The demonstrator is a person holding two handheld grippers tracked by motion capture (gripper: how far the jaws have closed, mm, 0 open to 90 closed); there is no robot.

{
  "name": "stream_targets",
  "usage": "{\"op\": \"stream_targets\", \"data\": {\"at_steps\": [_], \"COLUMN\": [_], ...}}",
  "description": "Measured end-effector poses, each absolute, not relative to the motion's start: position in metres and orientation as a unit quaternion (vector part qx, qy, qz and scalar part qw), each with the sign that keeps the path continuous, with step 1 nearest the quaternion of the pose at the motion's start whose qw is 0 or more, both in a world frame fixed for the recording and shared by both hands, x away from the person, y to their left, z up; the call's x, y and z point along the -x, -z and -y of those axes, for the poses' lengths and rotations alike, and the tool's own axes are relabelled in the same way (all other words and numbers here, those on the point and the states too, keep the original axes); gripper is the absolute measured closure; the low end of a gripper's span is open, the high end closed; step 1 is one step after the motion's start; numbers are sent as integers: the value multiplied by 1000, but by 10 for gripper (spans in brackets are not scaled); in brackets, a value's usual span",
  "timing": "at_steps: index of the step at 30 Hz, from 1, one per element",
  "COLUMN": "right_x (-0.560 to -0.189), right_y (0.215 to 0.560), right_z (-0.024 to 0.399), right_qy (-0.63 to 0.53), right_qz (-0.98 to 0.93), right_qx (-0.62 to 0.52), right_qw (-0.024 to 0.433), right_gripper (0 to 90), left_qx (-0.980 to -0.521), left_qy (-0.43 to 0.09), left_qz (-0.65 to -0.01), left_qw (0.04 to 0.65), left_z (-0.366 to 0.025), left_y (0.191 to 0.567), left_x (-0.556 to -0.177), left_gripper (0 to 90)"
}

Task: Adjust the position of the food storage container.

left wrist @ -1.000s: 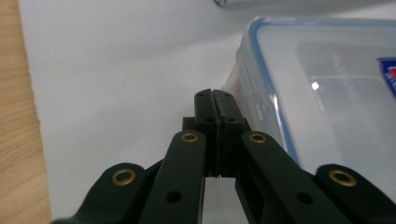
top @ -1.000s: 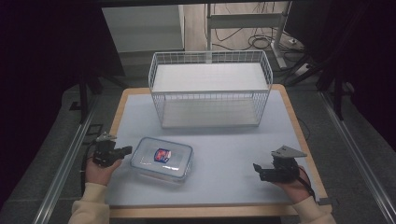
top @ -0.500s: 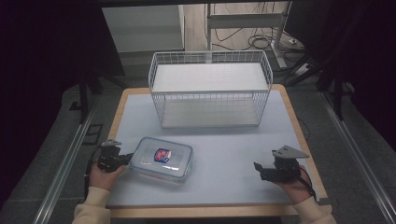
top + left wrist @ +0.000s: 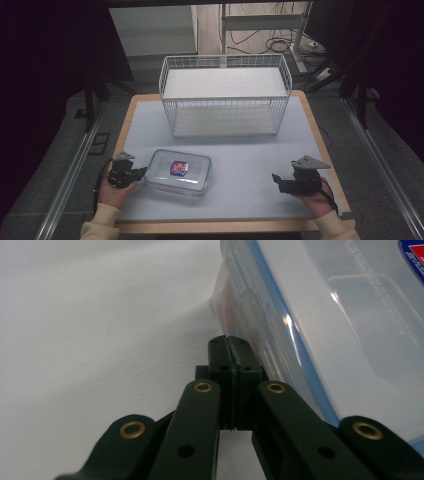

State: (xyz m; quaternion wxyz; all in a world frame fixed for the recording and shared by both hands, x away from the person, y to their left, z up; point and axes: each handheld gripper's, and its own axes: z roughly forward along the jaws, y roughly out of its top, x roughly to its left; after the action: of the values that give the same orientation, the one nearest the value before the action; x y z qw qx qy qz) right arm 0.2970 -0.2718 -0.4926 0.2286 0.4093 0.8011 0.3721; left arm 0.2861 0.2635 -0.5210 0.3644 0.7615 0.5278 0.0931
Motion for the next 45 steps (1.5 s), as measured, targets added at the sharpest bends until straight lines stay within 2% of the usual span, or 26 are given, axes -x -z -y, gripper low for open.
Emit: {"op": "stream_targets", "data": {"at_steps": [11,34,45], "right_x": [-298,-299,-301], "right_y": [493,495,495], "right_z": [274,273,273], "right_qy": [-371,-371,-374], "right_qz": [-799,-802,-800], "right_qx": [-412,-408,-408], "right_qw": [232,231,231], "right_gripper": [147,146,145], "left_qx": [-795,-826,-829], "left_qy": [-94,-76,-71], "left_qz": [-481,-429,-420], "left_qw": [359,357,362], "left_z": [-220,-153,-139], "left_y": [515,510,510], "left_x": [-286,-293,-292], "left_gripper": [900,900,900]}}
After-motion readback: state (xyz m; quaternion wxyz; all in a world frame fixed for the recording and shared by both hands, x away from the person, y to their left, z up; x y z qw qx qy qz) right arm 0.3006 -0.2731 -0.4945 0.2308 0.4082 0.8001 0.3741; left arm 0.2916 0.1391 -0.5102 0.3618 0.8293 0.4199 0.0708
